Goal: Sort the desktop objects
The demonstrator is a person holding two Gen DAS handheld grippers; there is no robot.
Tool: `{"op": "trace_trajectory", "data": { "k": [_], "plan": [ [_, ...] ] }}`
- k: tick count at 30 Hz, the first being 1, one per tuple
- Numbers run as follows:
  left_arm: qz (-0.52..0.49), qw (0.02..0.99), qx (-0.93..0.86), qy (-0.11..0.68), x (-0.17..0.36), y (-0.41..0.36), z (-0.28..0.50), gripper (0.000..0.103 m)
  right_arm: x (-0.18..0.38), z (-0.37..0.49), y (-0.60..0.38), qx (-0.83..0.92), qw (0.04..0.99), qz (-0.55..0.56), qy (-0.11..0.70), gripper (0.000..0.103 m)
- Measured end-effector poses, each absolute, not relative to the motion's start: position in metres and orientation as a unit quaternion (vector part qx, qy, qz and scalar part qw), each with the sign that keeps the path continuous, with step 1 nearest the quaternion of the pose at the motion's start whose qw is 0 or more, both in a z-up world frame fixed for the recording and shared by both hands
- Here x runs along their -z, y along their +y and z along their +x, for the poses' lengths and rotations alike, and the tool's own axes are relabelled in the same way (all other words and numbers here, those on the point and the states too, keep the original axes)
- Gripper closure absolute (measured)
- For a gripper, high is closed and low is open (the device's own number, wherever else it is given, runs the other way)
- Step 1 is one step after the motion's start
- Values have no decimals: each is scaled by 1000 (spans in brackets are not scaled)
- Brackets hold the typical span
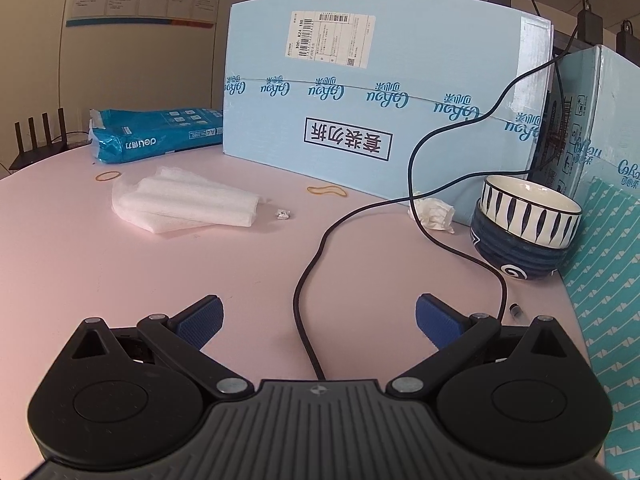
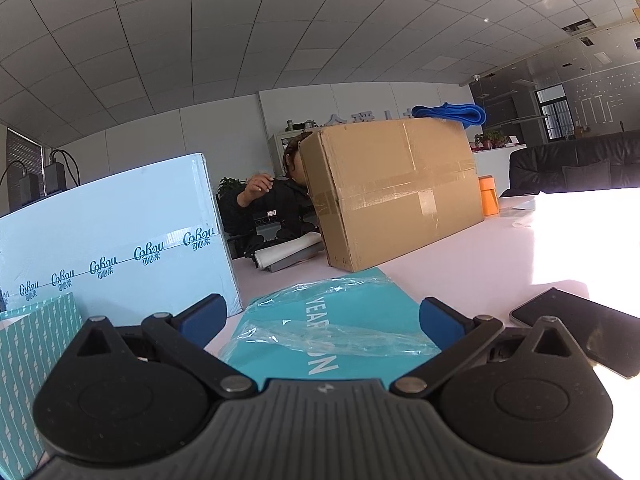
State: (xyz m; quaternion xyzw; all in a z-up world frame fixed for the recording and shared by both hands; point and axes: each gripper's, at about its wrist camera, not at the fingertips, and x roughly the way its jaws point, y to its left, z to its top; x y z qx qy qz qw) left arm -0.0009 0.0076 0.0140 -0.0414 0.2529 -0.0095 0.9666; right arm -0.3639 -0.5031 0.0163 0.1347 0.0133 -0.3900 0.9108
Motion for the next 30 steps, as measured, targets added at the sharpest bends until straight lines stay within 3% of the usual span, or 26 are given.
{"op": "trace_trajectory", "data": {
  "k": [30],
  "plan": [
    [-46, 965, 7, 258, -13, 10, -2, 0, -14, -349, -501, 393, 907, 127, 86, 0]
  ]
}}
